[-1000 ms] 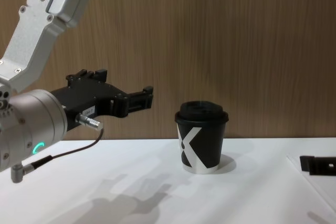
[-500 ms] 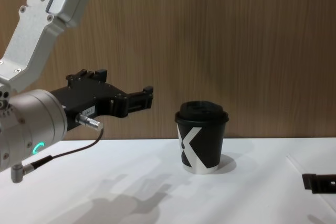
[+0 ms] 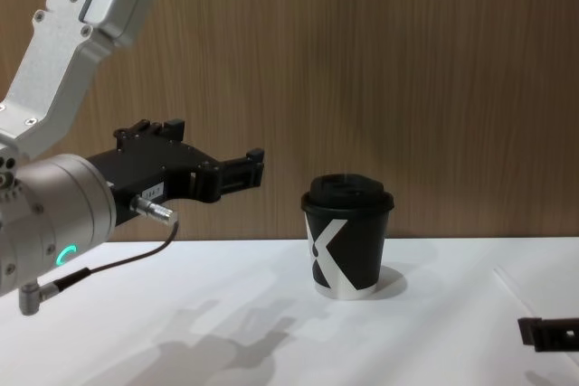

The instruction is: Pick up the straw with one hand, pass it to the other hand, and insert it into the cup.

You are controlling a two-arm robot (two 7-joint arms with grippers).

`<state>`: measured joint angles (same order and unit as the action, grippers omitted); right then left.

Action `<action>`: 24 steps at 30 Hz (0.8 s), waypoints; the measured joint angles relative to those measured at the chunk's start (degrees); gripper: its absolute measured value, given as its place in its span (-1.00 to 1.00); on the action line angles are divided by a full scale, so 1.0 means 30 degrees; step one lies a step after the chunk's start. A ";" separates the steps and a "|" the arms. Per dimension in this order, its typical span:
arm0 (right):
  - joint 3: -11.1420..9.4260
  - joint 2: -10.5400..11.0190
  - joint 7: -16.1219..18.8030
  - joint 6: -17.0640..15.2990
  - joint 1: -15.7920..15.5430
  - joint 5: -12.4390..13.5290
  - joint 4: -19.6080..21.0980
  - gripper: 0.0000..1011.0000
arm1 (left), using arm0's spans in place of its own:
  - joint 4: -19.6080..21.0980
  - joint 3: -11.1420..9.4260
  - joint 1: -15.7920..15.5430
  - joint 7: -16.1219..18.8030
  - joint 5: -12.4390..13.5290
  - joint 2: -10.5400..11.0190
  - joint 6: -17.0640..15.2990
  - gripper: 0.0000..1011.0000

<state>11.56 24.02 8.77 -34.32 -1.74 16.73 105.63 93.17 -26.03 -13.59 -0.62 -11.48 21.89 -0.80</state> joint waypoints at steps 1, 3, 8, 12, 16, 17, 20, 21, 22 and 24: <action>0.0003 -0.0029 0.0017 -0.0087 0.0012 -0.0004 -0.0037 0.98 | 0.0001 0.0000 0.0000 0.0000 0.0000 0.0000 0.0000 0.98; 0.0005 -0.0059 0.0039 -0.0157 0.0022 -0.0004 -0.0059 0.98 | 0.0000 0.0000 0.0000 0.0000 0.0000 0.0000 0.0000 0.98; -0.0012 -0.0179 0.0128 -0.0378 0.0071 0.0000 -0.0142 0.98 | 0.0001 0.0000 0.0000 0.0000 0.0000 0.0000 0.0000 0.98; -0.0034 -0.0278 0.0165 -0.0539 0.0124 0.0012 -0.0218 0.98 | 0.0001 0.0000 0.0001 0.0000 0.0000 0.0000 0.0000 0.98; -0.0053 -0.0370 0.0224 -0.0667 0.0190 0.0013 -0.0319 0.98 | 0.0000 0.0000 0.0000 0.0000 0.0000 0.0000 0.0000 0.98; -0.0056 -0.0385 0.0235 -0.0698 0.0202 0.0012 -0.0339 0.98 | 0.0001 0.0000 0.0000 0.0000 0.0000 0.0000 -0.0001 0.98; -0.0070 -0.0473 0.0266 -0.0825 0.0282 0.0002 -0.0455 0.98 | 0.0000 0.0001 0.0001 0.0000 0.0000 0.0000 0.0000 0.98; -0.0071 -0.0490 0.0271 -0.0853 0.0299 0.0001 -0.0479 0.98 | 0.0000 0.0000 0.0000 0.0000 0.0001 0.0000 0.0000 0.98; -0.0075 -0.0504 0.0274 -0.0882 0.0315 -0.0002 -0.0498 0.98 | 0.0001 0.0001 0.0000 0.0000 0.0000 0.0001 0.0000 0.98; -0.0084 -0.0559 0.0287 -0.0956 0.0368 -0.0010 -0.0566 0.98 | 0.0000 0.0001 0.0001 0.0000 0.0000 0.0001 0.0000 0.98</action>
<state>11.31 22.34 9.64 -37.18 -0.63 16.70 103.93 93.17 -26.02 -13.59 -0.62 -11.48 21.90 -0.80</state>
